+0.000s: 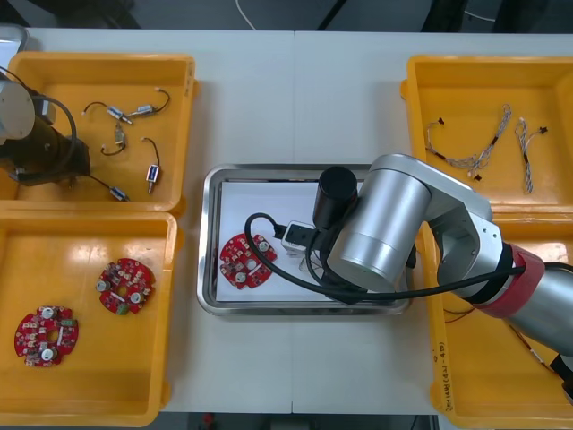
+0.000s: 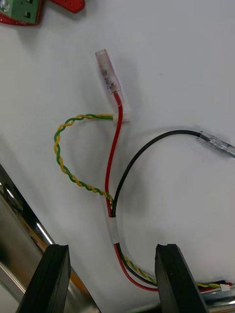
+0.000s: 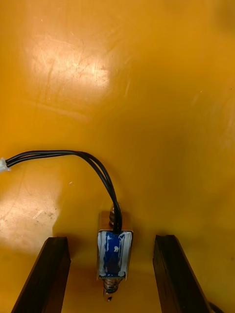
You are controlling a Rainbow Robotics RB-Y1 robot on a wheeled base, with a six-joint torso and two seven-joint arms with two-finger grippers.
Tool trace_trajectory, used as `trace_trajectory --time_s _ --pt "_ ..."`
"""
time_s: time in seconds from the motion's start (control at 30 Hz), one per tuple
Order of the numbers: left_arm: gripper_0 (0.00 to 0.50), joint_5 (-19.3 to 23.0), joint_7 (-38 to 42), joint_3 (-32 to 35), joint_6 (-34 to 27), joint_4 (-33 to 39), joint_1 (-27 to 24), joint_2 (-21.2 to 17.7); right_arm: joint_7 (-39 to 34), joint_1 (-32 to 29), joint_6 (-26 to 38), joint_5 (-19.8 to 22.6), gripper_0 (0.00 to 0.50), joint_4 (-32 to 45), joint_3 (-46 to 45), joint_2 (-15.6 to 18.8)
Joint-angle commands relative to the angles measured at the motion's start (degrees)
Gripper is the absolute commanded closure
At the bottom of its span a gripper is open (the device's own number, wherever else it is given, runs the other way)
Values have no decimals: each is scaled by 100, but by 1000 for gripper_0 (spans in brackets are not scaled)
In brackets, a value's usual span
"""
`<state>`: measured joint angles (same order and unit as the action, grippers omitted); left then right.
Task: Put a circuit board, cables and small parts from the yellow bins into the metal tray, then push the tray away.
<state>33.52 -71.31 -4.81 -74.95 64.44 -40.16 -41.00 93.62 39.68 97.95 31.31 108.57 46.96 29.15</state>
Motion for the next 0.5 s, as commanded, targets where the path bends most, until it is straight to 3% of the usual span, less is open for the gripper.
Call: trace_trajectory --time_s 0.03,0.1,0.13,0.2,0.23,0.33,0.5 --pt "0 -73 -340 -55 86 -45 -211 101 279 -30 189 59 0 252 -372 -94" --pt "0 -91 -340 -55 86 -45 -211 101 297 -21 374 50 0 332 -468 -120" --pt "108 -100 -340 -55 86 -45 -211 101 297 -13 523 50 0 402 -547 -129" --pt "414 -109 -331 -55 86 -45 -211 101 297 -4 743 50 0 499 -662 -155" --pt "498 -100 -340 -55 86 -45 -211 101 288 5 892 50 0 586 -741 -173" --pt "500 -82 -340 -55 69 -45 -202 101 297 -4 1205 85 0 806 -969 -199" --pt "500 -56 -340 33 69 -45 -211 101 270 -4 1205 279 0 1158 -1453 -243"
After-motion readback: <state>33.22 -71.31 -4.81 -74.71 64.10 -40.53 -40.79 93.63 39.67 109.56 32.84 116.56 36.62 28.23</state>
